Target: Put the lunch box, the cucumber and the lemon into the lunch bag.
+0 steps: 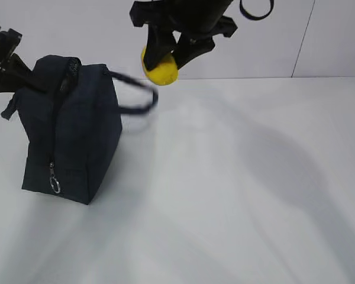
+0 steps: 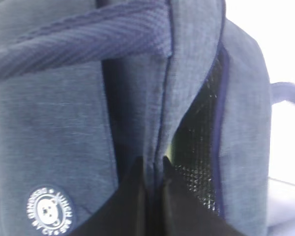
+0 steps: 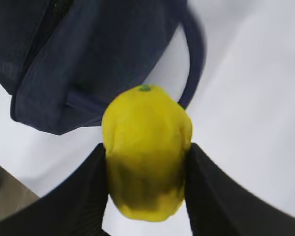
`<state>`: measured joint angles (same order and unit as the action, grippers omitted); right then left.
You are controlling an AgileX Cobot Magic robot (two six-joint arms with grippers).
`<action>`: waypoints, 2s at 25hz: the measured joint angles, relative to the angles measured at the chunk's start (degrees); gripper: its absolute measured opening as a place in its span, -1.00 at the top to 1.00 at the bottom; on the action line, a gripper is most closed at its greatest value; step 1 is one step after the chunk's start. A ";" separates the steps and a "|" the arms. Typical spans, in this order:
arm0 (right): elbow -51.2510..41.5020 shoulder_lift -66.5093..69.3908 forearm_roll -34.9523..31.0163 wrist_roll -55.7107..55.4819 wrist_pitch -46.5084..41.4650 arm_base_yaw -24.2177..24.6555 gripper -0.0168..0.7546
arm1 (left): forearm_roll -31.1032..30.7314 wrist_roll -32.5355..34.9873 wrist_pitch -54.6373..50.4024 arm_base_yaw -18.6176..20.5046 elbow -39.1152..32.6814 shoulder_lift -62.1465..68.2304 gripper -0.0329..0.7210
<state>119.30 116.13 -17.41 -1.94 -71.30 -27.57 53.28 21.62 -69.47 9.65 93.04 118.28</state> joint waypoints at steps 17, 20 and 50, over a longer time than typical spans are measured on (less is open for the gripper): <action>0.62 0.98 -20.43 6.01 12.12 0.00 0.06 | 3.08 0.53 0.00 -0.60 0.00 0.04 0.95; 0.62 4.99 -25.51 6.66 16.46 0.00 0.06 | 3.30 0.96 0.11 -1.64 0.00 0.04 0.95; 1.26 21.40 -43.75 18.60 27.78 0.00 0.03 | 3.55 1.70 0.02 1.37 0.00 0.04 0.95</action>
<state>120.56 137.53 -61.16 16.67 -43.51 -27.57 56.82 23.31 -69.45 11.02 93.04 118.32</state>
